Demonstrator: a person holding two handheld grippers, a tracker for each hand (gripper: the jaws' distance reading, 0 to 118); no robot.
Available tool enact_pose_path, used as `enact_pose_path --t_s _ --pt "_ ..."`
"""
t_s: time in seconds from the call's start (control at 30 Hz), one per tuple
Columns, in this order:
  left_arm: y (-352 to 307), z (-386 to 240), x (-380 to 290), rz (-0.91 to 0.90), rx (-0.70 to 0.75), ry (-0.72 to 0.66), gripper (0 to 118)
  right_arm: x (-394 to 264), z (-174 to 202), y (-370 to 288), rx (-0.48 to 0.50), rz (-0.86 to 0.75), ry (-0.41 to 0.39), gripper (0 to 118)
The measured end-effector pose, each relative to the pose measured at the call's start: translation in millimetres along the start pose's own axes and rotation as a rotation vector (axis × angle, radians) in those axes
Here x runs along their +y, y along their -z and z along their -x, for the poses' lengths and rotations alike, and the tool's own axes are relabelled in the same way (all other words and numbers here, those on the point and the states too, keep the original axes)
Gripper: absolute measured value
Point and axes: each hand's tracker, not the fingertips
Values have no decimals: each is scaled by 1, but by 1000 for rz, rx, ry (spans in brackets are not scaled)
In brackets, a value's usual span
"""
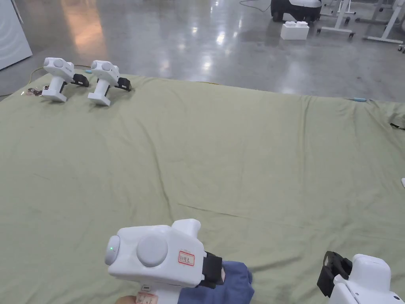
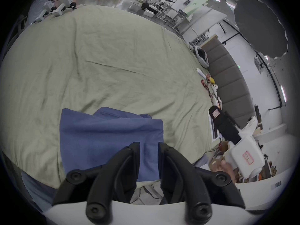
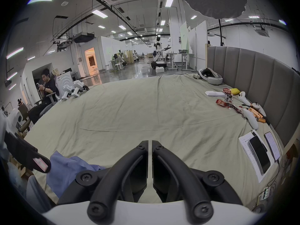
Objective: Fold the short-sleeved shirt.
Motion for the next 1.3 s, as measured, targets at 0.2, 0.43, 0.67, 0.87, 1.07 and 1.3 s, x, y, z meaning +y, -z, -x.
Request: enact_pose_path --t_s 0.2,0.43,0.67,0.87,1.07,1.3 --pt "65 -9 -16 91 11 46 21 -3 0 0 -1 8 -3 6" --pt "103 -6 -33 71 47 94 16 -1 1 -9 -2 -4 -1 6" --pt "58 5 -27 -94 -24 93 16 12 7 -15 9 -43 0 6" --pt "-12 5 -26 -476 41 259 16 33 27 -21 24 -124 -11 6" --pt "-60 -1 -29 -867 266 414 16 57 55 -34 32 -264 -42 6" --pt "-81 -4 -33 -1048 457 393 16 73 84 -44 -24 -406 -124 6"
